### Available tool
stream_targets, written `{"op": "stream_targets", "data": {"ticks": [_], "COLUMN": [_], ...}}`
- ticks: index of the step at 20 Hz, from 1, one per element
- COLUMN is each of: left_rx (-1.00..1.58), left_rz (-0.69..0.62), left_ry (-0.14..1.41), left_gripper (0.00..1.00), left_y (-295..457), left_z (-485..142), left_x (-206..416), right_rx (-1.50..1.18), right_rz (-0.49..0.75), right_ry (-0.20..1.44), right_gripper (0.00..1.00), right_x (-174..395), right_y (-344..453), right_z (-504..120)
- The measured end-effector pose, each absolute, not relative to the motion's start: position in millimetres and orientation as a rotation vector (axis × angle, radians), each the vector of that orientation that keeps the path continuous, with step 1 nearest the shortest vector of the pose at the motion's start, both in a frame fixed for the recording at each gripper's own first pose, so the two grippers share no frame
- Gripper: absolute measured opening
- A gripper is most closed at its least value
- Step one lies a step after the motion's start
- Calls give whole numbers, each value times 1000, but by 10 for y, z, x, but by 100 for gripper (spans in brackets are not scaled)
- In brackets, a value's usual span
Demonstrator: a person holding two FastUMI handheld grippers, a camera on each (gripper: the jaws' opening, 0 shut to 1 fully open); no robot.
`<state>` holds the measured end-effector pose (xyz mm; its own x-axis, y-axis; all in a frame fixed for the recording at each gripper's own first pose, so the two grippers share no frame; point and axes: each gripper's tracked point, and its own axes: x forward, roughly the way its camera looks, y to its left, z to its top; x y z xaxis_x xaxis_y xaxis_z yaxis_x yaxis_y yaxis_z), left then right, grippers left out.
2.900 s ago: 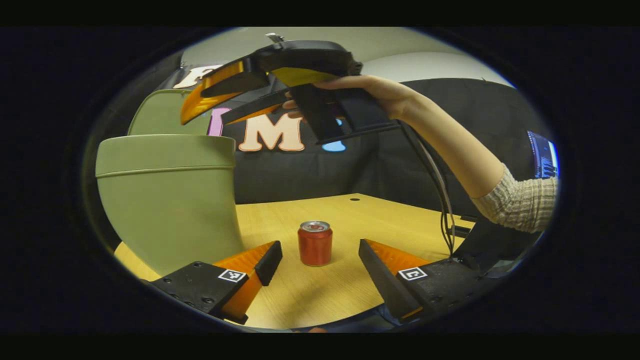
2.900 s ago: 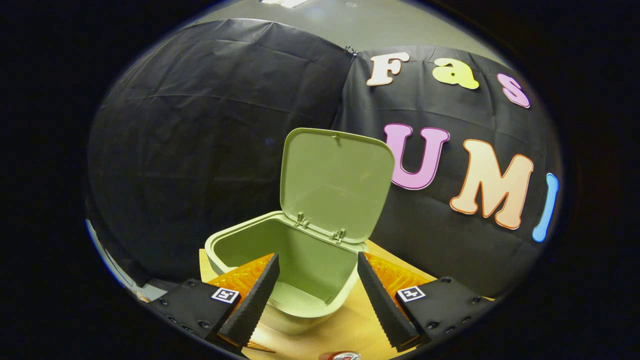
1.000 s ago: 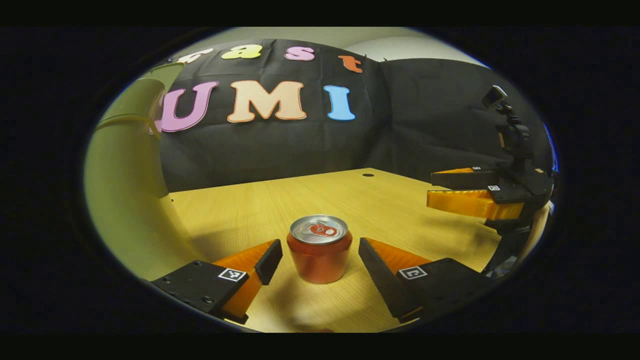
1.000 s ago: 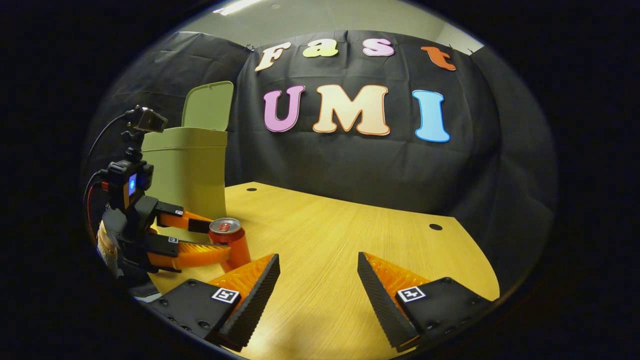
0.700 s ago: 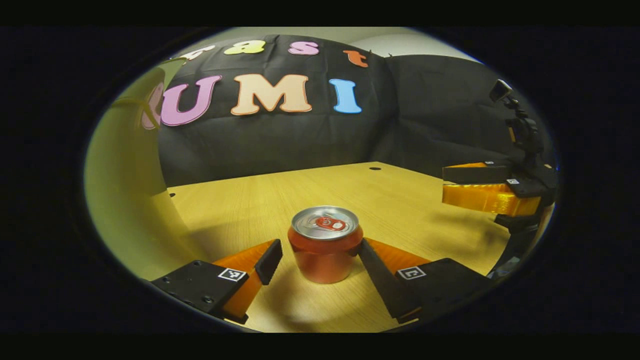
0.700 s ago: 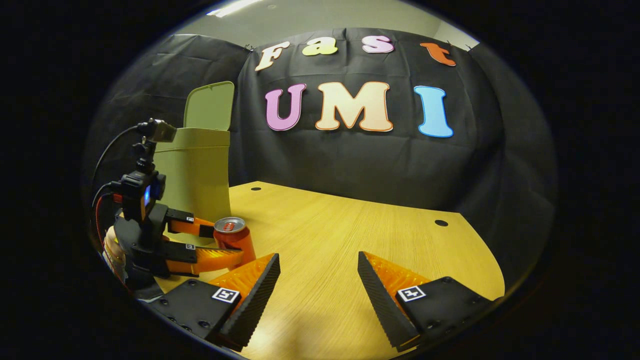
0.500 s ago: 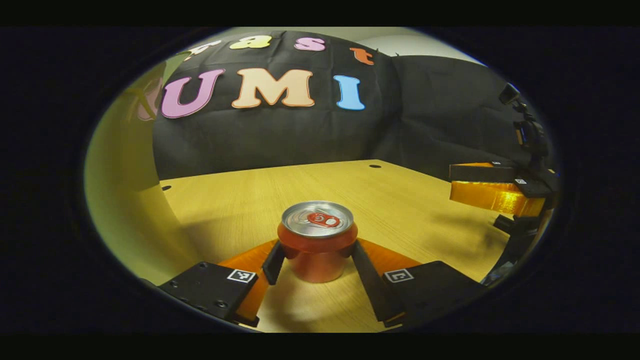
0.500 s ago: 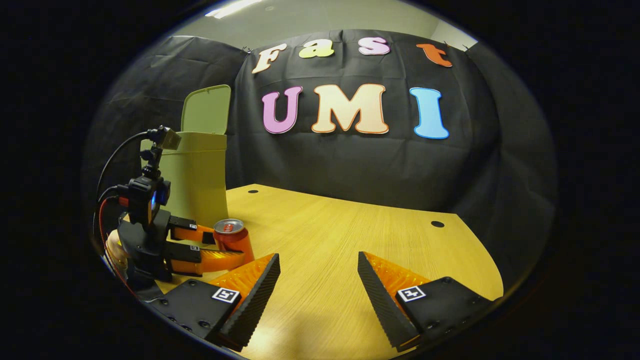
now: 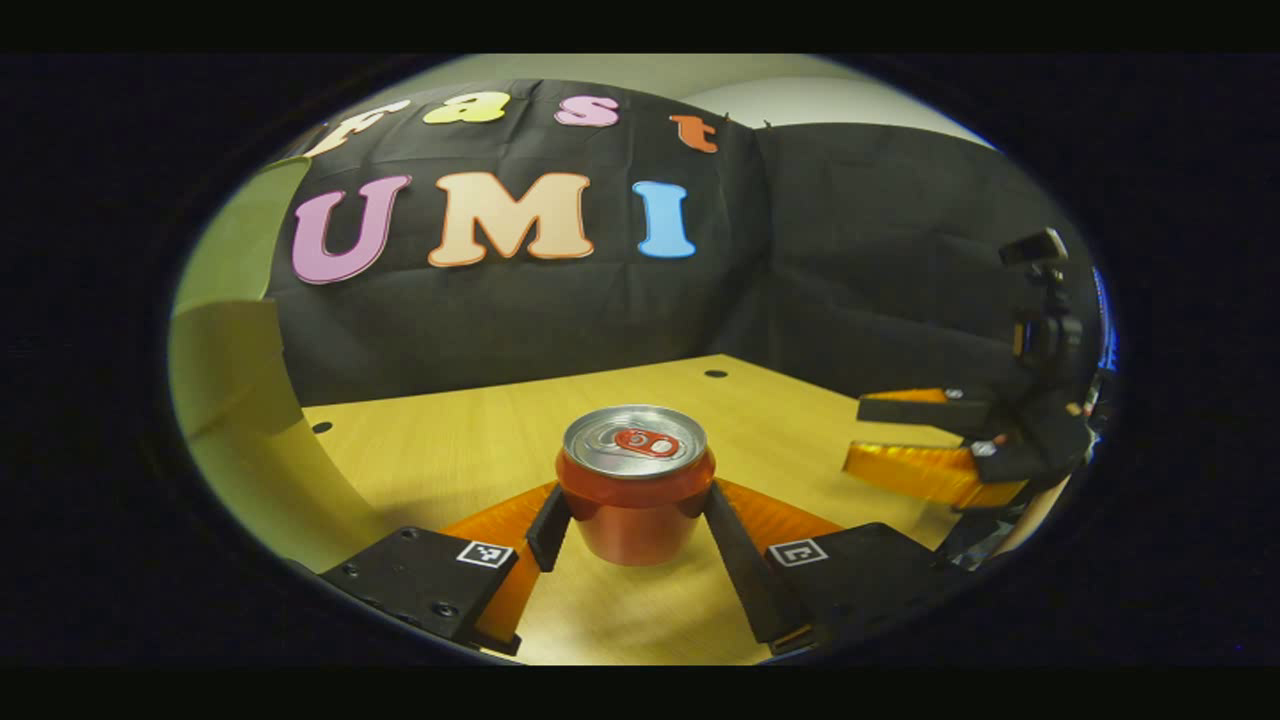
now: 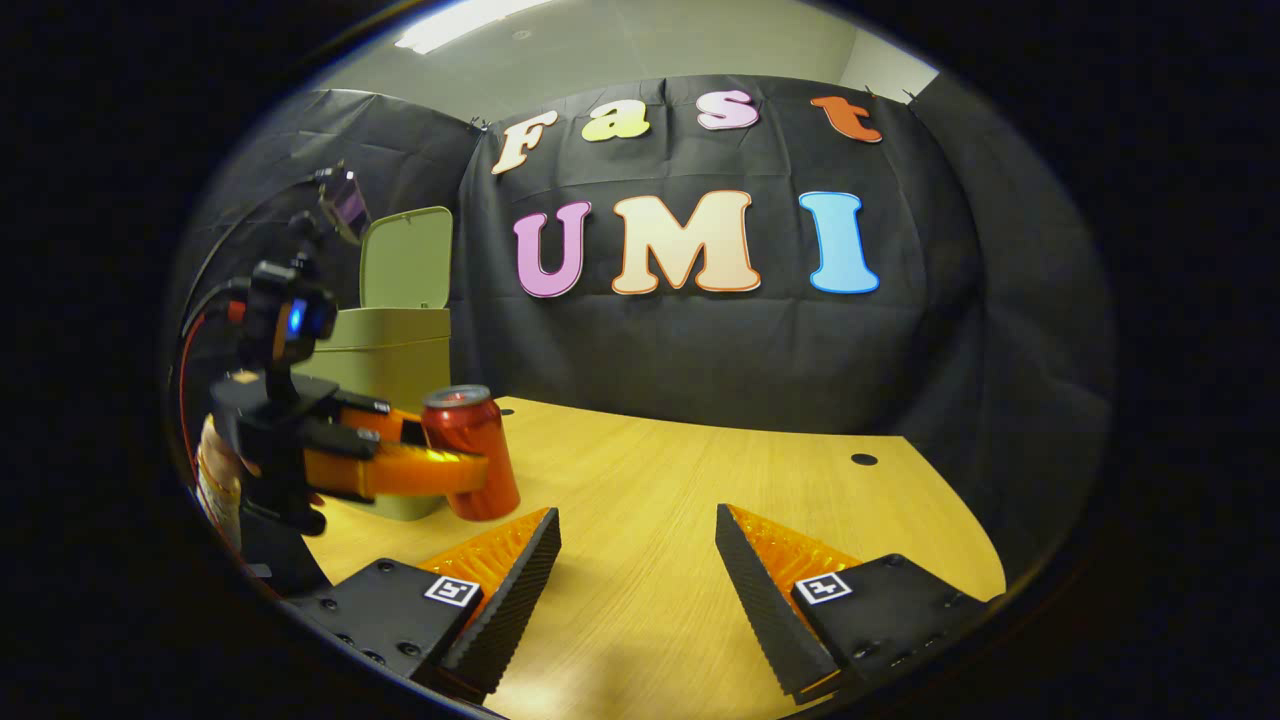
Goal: Press the lid of the desktop garbage bin to open it, pick up the crumpled paper on the desktop and throw it into the bin, then pick up the pop can on the desktop and drop it into the bin, and finally close the garbage bin lid.
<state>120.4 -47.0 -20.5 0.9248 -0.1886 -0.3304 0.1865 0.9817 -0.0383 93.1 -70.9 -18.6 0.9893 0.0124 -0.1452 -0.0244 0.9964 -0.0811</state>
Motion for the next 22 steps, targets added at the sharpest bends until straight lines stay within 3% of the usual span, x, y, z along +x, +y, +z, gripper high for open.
{"op": "stream_targets", "data": {"ticks": [6, 11, 17, 22], "left_rx": [-10, 68, 63, 64], "left_rz": [-206, -86, 118, 262], "left_ry": [222, 150, 136, 202], "left_gripper": [78, 77, 77, 77], "left_y": [-388, 192, 1172, 1843], "left_z": [902, 1583, 1845, 1688], "left_x": [1198, 1072, 784, 551], "right_rx": [-92, -93, -108, -115], "right_rz": [18, 38, 61, 61], "right_ry": [153, 150, 152, 160], "right_gripper": [98, 99, 98, 98], "right_x": [881, 863, 882, 877], "right_y": [-673, -561, -455, -453], "right_z": [-183, -162, -155, -169]}}
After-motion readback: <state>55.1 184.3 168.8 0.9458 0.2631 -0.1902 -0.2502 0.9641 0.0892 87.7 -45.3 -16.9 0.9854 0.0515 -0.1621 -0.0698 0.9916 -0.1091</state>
